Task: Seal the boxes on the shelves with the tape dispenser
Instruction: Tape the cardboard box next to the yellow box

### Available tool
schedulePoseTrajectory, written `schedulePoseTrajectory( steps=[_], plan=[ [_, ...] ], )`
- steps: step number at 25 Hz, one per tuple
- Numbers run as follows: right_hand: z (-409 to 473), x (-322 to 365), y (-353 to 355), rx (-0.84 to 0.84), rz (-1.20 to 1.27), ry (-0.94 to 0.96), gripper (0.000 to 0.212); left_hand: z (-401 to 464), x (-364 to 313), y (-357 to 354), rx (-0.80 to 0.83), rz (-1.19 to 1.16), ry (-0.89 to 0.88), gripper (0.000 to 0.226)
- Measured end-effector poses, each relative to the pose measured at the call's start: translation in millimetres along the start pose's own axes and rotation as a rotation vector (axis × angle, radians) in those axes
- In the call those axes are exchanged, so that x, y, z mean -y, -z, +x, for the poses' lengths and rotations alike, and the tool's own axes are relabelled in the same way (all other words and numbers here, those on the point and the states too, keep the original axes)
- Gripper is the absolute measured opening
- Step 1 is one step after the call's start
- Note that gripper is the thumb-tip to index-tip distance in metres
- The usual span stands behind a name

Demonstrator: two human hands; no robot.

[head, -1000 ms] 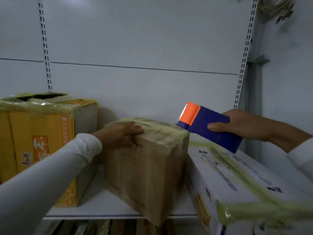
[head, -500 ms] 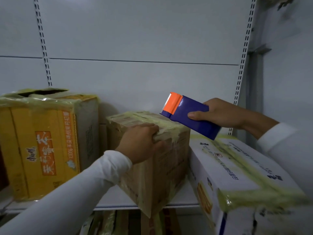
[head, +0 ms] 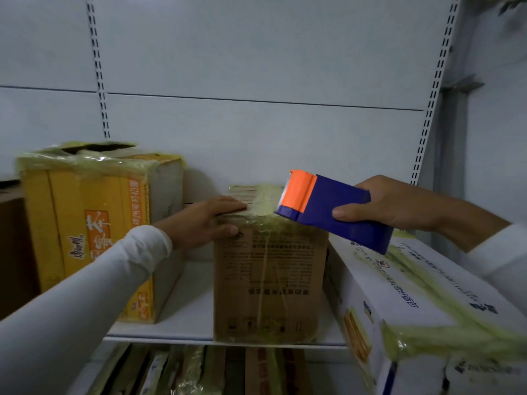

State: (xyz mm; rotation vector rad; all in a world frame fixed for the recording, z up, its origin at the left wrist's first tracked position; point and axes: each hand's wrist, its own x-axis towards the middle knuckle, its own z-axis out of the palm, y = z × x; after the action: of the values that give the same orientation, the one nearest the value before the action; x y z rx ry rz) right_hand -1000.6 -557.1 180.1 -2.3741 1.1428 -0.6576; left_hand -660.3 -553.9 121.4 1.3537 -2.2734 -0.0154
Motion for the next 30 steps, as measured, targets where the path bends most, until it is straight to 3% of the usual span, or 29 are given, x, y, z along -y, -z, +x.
schedulePoseTrajectory(
  steps=[4, 9, 12, 16, 20, 25, 30],
  plan=[
    [0, -1, -14, 0.069, -0.021, 0.051, 0.047, 0, -11, -5, -0.067, 0.129, 0.034, 0.053],
    [-1, 15, -13, 0.101, 0.028, 0.117, 0.033, -8, -39, 1, -0.300, -0.193, -0.020, 0.041],
    [2, 22, -21, 0.142, 0.030, 0.156, 0.029, -11, -54, 7, -0.167, -0.430, -0.136, 0.033],
    [7, 24, -31, 0.162, 0.020, 0.173, 0.030, -22, -54, 1, -0.111, -0.675, -0.103, 0.030],
    [12, 28, -36, 0.215, 0.018, 0.159, 0.027, -28, -48, 0, -0.037, -0.741, -0.075, 0.034],
    [14, 31, -41, 0.260, -0.012, 0.149, 0.028, -33, -36, -3, -0.023, -0.643, -0.047, 0.021],
    [13, 32, -46, 0.295, -0.021, 0.146, 0.033, -35, -39, -6, 0.082, -0.727, -0.125, 0.029]
  ],
)
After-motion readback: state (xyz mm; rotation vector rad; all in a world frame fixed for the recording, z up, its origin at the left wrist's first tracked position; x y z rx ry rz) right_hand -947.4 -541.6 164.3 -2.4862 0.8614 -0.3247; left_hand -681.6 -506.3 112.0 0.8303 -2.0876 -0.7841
